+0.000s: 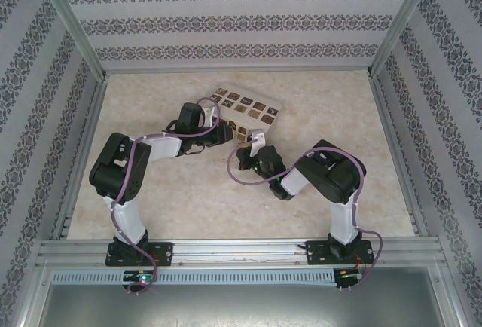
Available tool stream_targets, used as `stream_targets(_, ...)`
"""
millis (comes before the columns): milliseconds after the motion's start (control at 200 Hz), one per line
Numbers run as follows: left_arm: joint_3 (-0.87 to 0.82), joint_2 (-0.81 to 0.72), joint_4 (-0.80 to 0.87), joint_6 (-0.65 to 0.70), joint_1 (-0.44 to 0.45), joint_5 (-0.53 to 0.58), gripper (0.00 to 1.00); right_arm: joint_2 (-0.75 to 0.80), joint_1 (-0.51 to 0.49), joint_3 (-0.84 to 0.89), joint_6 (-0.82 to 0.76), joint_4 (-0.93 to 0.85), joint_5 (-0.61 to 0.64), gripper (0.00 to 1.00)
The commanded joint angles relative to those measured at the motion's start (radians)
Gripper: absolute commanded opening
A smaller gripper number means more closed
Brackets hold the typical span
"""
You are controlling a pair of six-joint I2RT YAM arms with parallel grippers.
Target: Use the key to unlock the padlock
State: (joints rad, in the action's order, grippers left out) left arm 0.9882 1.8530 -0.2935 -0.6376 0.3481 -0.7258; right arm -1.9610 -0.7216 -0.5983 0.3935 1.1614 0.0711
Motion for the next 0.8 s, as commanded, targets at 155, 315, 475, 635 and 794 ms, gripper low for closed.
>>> stream_targets(155, 0.029, 0.017, -0.046, -0.013, 0.016, -0.018, 0.28, -0.022, 0.017, -0.044, 0.013, 0.031, 0.014, 0.0)
stream_targets(315, 0.026, 0.016, -0.048, -0.016, 0.016, -0.019, 0.28, -0.025, 0.022, -0.055, 0.013, 0.03, 0.017, 0.0)
stream_targets(475, 0.026, 0.016, -0.051, -0.019, 0.017, -0.021, 0.28, -0.03, 0.021, -0.061, 0.01, 0.031, 0.019, 0.0)
stream_targets(635, 0.026, 0.016, -0.053, -0.02, 0.016, -0.02, 0.28, -0.038, 0.022, -0.069, 0.01, 0.035, 0.028, 0.0)
stream_targets(794, 0.027, 0.017, -0.055, -0.021, 0.018, -0.02, 0.28, -0.046, 0.02, -0.087, 0.01, 0.04, 0.033, 0.0)
